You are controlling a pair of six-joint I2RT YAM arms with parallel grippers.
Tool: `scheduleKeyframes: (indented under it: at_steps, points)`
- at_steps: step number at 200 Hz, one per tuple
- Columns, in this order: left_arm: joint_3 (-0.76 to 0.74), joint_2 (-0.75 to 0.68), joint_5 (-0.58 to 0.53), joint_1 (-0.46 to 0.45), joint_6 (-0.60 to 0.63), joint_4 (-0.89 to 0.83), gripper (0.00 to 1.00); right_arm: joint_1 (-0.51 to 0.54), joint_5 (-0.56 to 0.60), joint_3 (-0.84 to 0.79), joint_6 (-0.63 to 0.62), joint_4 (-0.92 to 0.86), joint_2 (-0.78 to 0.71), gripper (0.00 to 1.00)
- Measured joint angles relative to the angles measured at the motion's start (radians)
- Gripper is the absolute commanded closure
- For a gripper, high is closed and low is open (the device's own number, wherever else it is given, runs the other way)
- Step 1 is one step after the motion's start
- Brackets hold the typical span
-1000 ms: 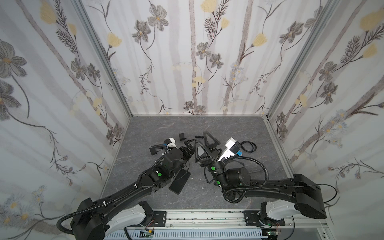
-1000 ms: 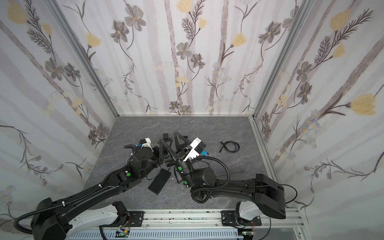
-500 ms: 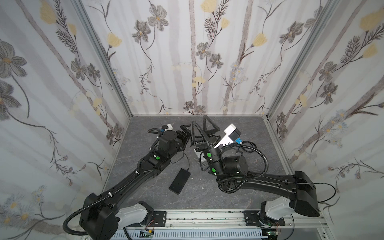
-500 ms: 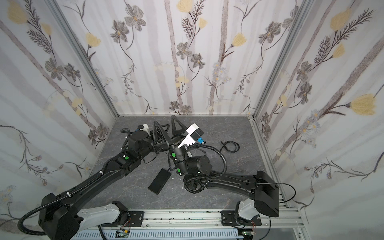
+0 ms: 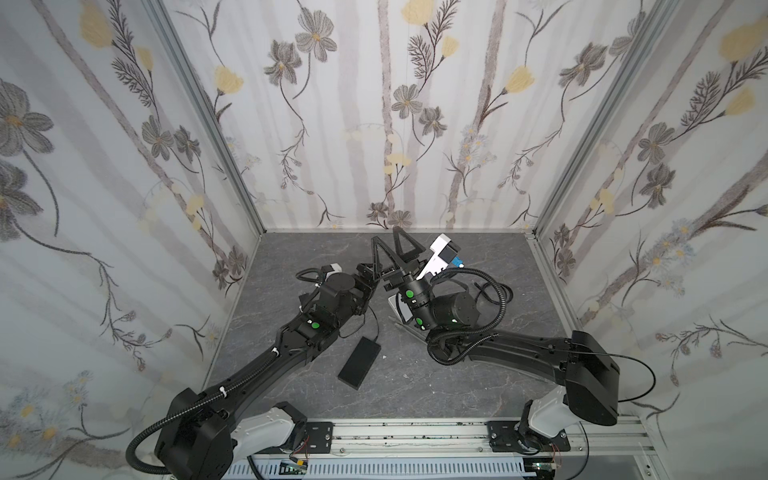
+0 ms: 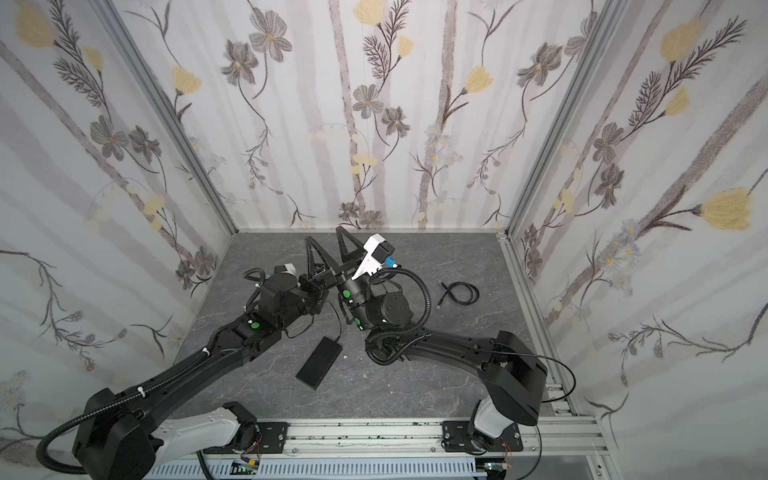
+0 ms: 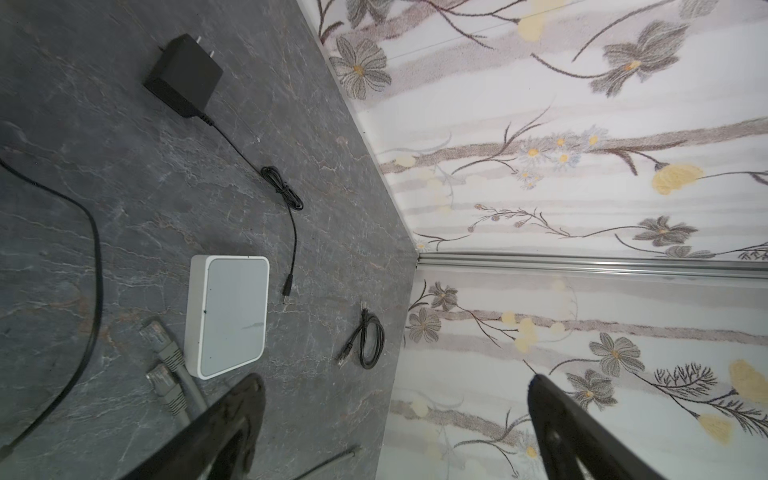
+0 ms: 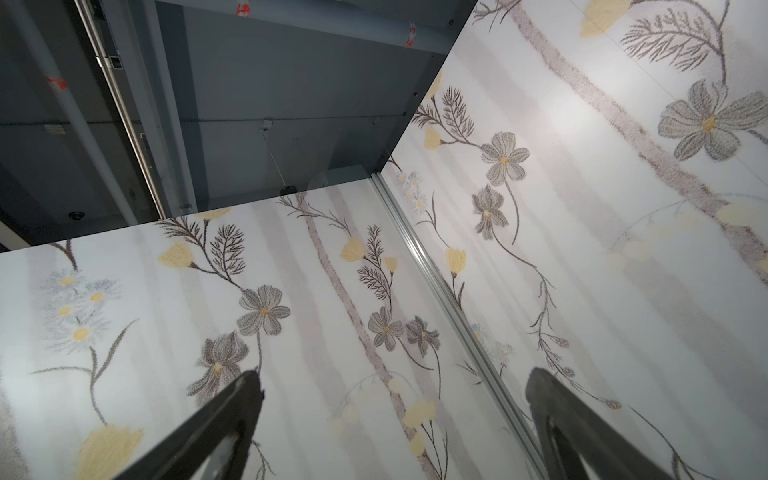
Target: Insert the plug into the switch port
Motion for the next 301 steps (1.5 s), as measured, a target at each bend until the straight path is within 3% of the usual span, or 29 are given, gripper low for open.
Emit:
scheduleKeyframes:
  at_steps: [24, 81, 140, 180, 245, 271, 284, 301]
  points:
    - [-0.079, -0.085, -0.096, -0.03, 0.013, 0.005, 0.0, -0.032, -0.123, 0.016, 0.074, 0.098, 0.093, 0.0]
    - [-0.183, -0.209, -0.229, -0.057, 0.03, -0.003, 0.0, -0.053, -0.269, 0.054, 0.222, 0.217, 0.237, 0.0]
    - [-0.188, -0.089, -0.217, -0.087, -0.033, 0.034, 0.0, -0.047, -0.27, -0.066, 0.233, 0.223, 0.09, 0.0]
    - [-0.111, 0.039, -0.167, -0.135, -0.064, 0.074, 0.0, -0.035, -0.192, -0.196, 0.189, 0.206, -0.052, 0.0]
    - [0.079, 0.098, -0.149, -0.153, 0.032, 0.014, 0.0, -0.011, -0.066, -0.304, 0.109, 0.219, -0.151, 0.0]
    - [0.202, 0.137, -0.151, -0.167, 0.159, -0.076, 0.0, -0.009, 0.081, -0.423, 0.057, 0.14, -0.368, 0.0]
    - [0.245, 0.132, -0.148, -0.173, 0.228, -0.134, 0.0, -0.037, 0.139, -0.417, 0.055, -0.051, -0.505, 0.0]
    - [0.244, 0.091, -0.13, -0.174, 0.309, -0.192, 0.0, -0.081, 0.175, -0.278, 0.054, -0.409, -0.602, 0.0]
